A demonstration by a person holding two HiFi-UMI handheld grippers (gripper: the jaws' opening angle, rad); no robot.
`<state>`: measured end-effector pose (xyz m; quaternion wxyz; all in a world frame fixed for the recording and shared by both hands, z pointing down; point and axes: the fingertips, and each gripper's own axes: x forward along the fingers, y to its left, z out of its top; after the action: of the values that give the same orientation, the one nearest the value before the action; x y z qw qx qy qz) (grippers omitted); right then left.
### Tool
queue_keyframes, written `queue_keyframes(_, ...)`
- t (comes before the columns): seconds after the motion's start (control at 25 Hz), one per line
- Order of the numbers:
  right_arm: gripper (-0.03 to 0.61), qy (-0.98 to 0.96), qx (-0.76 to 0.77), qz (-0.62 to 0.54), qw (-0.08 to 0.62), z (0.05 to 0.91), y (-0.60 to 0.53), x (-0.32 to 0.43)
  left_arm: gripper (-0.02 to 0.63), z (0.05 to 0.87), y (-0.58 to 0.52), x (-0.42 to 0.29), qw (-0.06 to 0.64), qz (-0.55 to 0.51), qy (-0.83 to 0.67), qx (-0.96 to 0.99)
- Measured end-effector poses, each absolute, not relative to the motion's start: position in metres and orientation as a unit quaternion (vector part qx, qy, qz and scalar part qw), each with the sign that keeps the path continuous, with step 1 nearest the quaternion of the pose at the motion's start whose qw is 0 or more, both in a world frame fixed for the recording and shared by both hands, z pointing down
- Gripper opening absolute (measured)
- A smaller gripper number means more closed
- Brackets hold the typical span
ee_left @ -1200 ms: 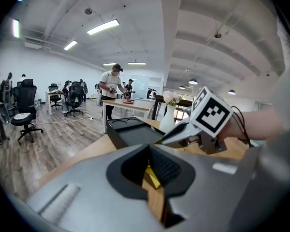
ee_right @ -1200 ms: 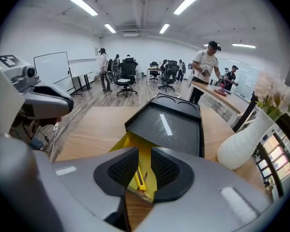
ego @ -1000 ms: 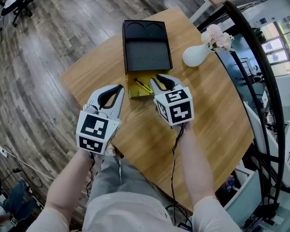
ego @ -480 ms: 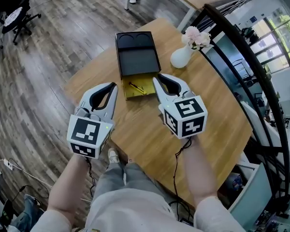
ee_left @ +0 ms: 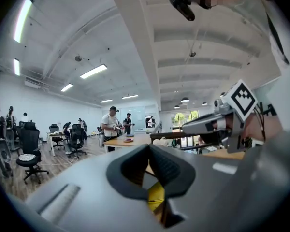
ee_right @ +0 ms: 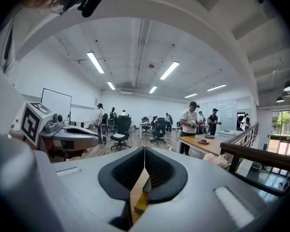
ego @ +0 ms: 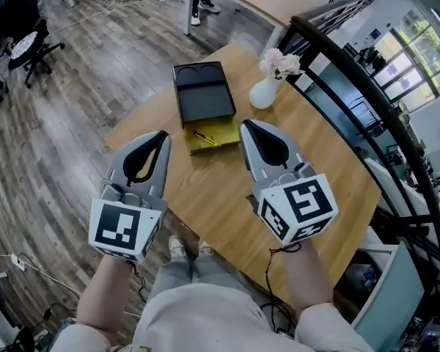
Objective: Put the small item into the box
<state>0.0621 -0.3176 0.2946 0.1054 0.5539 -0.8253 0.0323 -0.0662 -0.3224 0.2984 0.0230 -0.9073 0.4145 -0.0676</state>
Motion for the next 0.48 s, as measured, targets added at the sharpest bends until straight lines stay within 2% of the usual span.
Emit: queue_keyframes(0.48, 0.002, -0.836, 0.542, 0.018, 0.081, 0.255, -0.229, 0.06, 0.002, 0.263, -0.246, -0.07, 0.03, -0.06, 0.415, -0.907)
